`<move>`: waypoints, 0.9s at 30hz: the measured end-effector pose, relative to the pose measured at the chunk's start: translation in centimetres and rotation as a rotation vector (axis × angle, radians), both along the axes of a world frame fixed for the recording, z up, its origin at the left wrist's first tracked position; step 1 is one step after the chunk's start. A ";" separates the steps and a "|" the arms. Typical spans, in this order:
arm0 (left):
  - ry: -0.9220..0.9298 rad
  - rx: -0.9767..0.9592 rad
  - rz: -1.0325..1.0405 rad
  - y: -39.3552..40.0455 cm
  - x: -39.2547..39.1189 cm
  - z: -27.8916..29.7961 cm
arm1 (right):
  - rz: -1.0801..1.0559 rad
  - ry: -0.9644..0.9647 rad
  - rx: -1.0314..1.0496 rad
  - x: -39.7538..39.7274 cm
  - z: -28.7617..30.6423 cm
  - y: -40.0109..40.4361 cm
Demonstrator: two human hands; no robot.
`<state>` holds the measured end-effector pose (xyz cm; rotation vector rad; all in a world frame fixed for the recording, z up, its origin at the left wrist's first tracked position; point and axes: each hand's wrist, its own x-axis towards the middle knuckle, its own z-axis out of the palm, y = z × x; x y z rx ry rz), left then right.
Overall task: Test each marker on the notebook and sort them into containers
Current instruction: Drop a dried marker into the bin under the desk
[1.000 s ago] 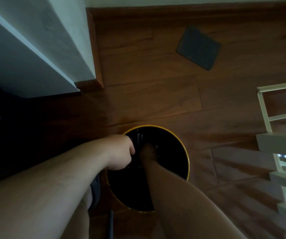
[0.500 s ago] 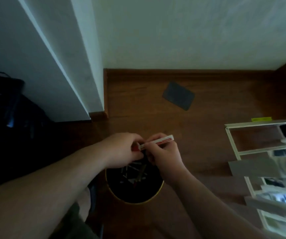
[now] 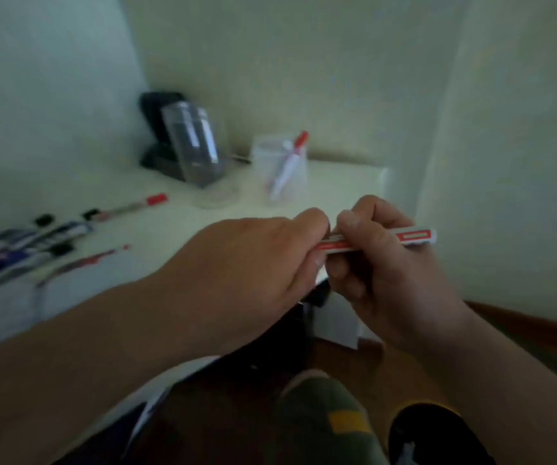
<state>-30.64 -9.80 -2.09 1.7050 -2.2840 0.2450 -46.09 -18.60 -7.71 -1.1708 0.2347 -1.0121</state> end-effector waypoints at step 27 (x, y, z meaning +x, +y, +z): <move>0.092 0.326 0.863 6.5 28.7 -4.4 | 0.177 0.759 -0.463 32.7 -0.2 -2.0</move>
